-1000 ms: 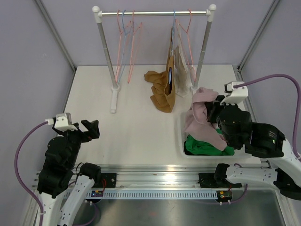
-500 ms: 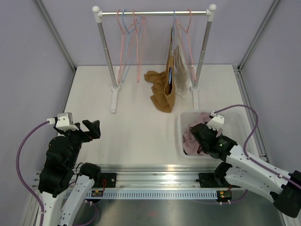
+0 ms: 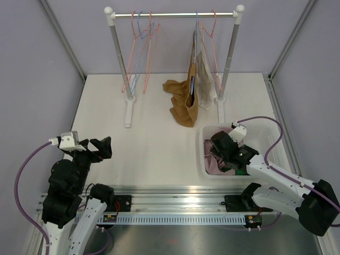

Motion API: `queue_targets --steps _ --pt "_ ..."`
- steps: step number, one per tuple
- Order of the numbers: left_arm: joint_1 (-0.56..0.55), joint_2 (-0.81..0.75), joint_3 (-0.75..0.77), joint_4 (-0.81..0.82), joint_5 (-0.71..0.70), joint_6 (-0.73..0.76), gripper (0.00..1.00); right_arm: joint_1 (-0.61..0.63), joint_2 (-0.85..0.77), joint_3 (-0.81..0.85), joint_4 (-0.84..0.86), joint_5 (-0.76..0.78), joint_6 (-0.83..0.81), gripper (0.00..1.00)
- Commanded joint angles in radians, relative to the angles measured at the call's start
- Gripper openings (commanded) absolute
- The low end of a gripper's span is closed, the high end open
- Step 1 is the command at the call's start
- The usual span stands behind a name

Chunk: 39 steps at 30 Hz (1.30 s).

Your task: Remove the tank top from the hanger

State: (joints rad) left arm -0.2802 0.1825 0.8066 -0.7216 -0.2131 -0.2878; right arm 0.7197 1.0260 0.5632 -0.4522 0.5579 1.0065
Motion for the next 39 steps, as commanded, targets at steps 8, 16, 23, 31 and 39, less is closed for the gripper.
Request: queue_targets --steps 8,16,23,31,39 --pt "-0.002 0.051 0.023 0.037 0.026 -0.005 0.99 -0.002 -0.19 0.305 -0.333 0.175 -0.135 0.76" --pt "-0.002 0.211 0.12 0.048 0.187 -0.037 0.99 -0.002 -0.289 0.42 -0.35 0.087 -0.299 0.99" --pt "-0.034 0.465 0.383 0.067 0.351 -0.092 0.99 -0.002 -0.366 0.441 -0.327 -0.047 -0.365 0.99" --pt "-0.421 0.978 0.888 -0.061 -0.012 -0.013 0.99 -0.002 -0.447 0.423 -0.364 -0.053 -0.322 1.0" --pt "-0.493 1.353 1.328 0.011 -0.034 0.067 0.99 -0.002 -0.578 0.336 -0.393 -0.13 -0.301 0.98"
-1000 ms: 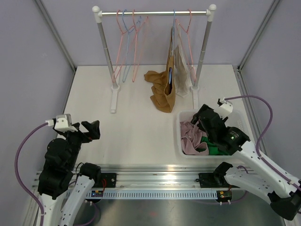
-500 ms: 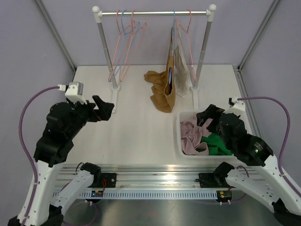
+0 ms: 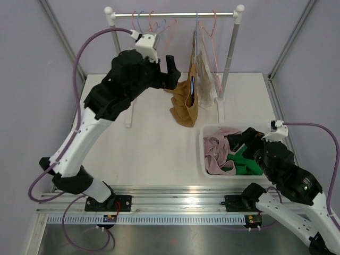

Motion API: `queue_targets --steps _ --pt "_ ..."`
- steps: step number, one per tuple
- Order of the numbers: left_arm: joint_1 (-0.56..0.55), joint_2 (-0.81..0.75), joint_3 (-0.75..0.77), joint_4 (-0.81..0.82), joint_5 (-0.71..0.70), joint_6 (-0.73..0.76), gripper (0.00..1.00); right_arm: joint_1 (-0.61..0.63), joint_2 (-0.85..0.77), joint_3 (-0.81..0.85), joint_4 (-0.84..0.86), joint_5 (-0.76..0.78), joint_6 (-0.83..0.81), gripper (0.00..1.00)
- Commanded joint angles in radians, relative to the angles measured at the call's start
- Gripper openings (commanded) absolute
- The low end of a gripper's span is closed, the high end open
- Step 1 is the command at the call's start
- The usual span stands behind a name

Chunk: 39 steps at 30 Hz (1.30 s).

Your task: Remove the tank top from the hanger

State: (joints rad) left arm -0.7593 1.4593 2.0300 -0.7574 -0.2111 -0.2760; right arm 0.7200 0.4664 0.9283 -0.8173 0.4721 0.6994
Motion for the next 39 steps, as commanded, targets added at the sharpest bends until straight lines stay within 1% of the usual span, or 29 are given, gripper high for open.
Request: queue_targets --steps 1,3,4,8,12,13,15,16,18,21,24,26,28,29,30,36,39 --pt "-0.015 0.107 0.13 0.076 -0.031 0.058 0.99 -0.002 -0.038 -0.039 -0.032 -0.056 0.008 0.98" --pt "-0.015 0.192 0.173 0.111 -0.022 0.078 0.99 -0.002 -0.058 -0.06 -0.033 -0.091 0.012 0.97" --pt "-0.015 0.219 0.194 0.162 -0.025 0.084 0.99 -0.002 -0.077 -0.068 -0.029 -0.108 0.015 0.96" --pt "-0.015 0.315 0.211 0.305 -0.033 0.13 0.99 -0.002 -0.117 -0.101 -0.01 -0.19 0.022 0.94" --pt "-0.014 0.429 0.306 0.359 -0.073 0.158 0.99 -0.002 -0.153 -0.155 -0.009 -0.253 0.04 0.93" --pt "-0.014 0.464 0.315 0.39 -0.079 0.181 0.99 -0.002 -0.167 -0.161 -0.01 -0.263 0.046 0.92" --pt "-0.012 0.486 0.303 0.432 -0.074 0.204 0.99 -0.002 -0.182 -0.177 -0.003 -0.294 0.049 0.91" --pt "-0.011 0.499 0.303 0.466 -0.08 0.208 0.99 -0.002 -0.196 -0.181 -0.002 -0.303 0.049 0.91" --pt "0.0 0.542 0.326 0.478 -0.079 0.196 0.98 -0.002 -0.204 -0.187 -0.006 -0.317 0.048 0.9" --pt "0.037 0.602 0.386 0.472 -0.048 0.149 0.91 -0.002 -0.21 -0.181 -0.017 -0.349 0.048 0.89" --pt "0.072 0.631 0.406 0.483 -0.01 0.103 0.82 -0.002 -0.218 -0.181 -0.016 -0.365 0.038 0.88" --pt "0.09 0.644 0.409 0.49 0.022 0.083 0.7 -0.002 -0.218 -0.187 -0.006 -0.371 0.032 0.88" --pt "0.101 0.653 0.417 0.489 0.038 0.081 0.62 -0.001 -0.212 -0.19 -0.002 -0.375 0.026 0.88" --pt "0.101 0.659 0.42 0.489 0.053 0.084 0.53 -0.004 -0.21 -0.194 0.004 -0.377 0.025 0.88" --pt "0.101 0.668 0.426 0.484 0.053 0.087 0.5 -0.002 -0.207 -0.195 0.009 -0.383 0.02 0.88" --pt "0.104 0.688 0.45 0.471 0.062 0.1 0.5 -0.002 -0.199 -0.201 0.023 -0.389 0.009 0.88" --pt "0.11 0.691 0.449 0.471 0.058 0.1 0.45 -0.002 -0.201 -0.201 0.021 -0.4 0.008 0.88"
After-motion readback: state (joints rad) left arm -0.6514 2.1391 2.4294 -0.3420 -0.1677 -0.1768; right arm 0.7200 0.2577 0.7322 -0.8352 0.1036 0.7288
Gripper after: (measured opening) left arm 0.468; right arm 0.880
